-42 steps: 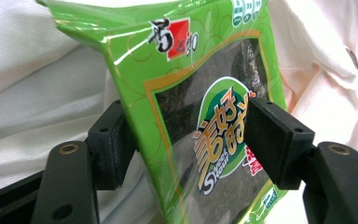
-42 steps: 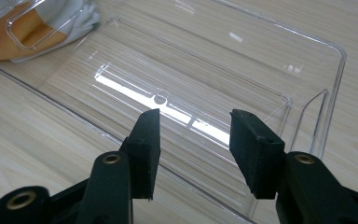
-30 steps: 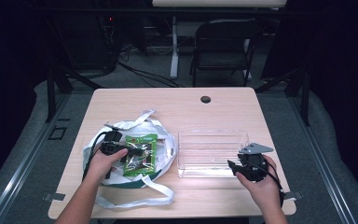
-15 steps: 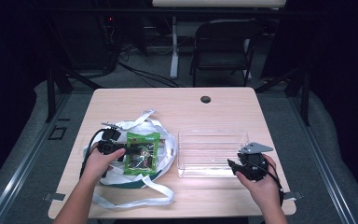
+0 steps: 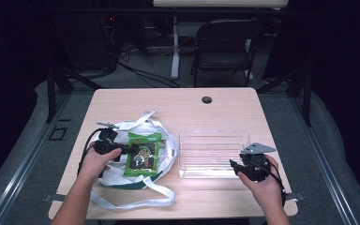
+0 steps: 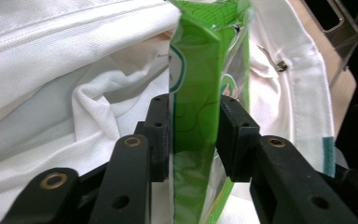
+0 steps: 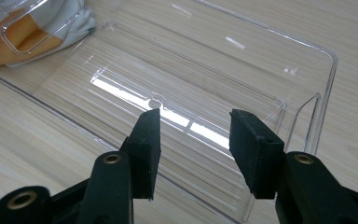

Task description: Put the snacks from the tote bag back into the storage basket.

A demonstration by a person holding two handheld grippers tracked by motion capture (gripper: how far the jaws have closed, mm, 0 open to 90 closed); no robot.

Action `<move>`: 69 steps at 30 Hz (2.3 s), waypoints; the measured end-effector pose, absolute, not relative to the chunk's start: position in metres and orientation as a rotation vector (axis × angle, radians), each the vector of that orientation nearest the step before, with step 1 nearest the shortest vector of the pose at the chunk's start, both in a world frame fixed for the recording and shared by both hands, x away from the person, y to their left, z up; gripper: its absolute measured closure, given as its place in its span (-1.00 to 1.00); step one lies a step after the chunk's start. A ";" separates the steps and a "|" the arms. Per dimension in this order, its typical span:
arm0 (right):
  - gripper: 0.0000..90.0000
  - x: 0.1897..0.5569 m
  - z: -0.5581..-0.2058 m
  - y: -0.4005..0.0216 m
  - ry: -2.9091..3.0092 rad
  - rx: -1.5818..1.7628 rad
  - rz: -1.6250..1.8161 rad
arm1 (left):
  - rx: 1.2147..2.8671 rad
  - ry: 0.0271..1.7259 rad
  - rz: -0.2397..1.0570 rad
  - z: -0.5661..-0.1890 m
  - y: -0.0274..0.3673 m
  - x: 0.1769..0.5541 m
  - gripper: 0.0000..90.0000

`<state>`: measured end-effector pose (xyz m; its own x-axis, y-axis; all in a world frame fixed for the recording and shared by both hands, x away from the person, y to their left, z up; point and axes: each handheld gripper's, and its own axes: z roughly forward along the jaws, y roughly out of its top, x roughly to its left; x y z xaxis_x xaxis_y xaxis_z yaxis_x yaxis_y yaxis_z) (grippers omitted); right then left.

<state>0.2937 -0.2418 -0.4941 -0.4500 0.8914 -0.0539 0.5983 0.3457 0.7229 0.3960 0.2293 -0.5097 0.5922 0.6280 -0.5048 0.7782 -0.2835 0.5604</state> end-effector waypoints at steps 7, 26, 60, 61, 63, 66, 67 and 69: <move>0.19 0.293 -0.494 -0.242 2.169 1.304 0.882 | 1.989 1.105 -0.263 -0.511 0.234 0.397 0.59; 0.21 0.294 -0.495 -0.241 2.169 1.290 0.885 | 1.940 1.076 -0.271 -0.508 0.241 0.398 0.60; 0.34 0.292 -0.493 -0.237 2.204 1.207 0.877 | 1.837 1.015 -0.074 -0.485 0.246 0.388 0.60; 0.34 0.292 -0.494 -0.237 2.204 1.197 0.883 | 1.829 1.017 -0.070 -0.484 0.246 0.388 0.60; 0.32 0.292 -0.493 -0.236 2.208 1.185 0.871 | 1.820 1.013 -0.054 -0.483 0.247 0.387 0.60; 0.31 0.291 -0.493 -0.236 2.201 1.190 0.873 | 1.817 1.009 -0.044 -0.481 0.247 0.386 0.60; 0.32 0.292 -0.493 -0.237 2.201 1.193 0.876 | 1.809 1.009 -0.047 -0.480 0.247 0.386 0.59; 0.35 0.292 -0.493 -0.237 2.207 1.190 0.875 | 1.811 1.004 -0.044 -0.480 0.246 0.385 0.59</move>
<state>0.2918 -0.2372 -0.4928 -0.5061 0.8554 -0.1099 0.5476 0.4172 0.7253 0.3855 0.2462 -0.4795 0.6519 0.6083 -0.4527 0.6458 -0.1325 0.7519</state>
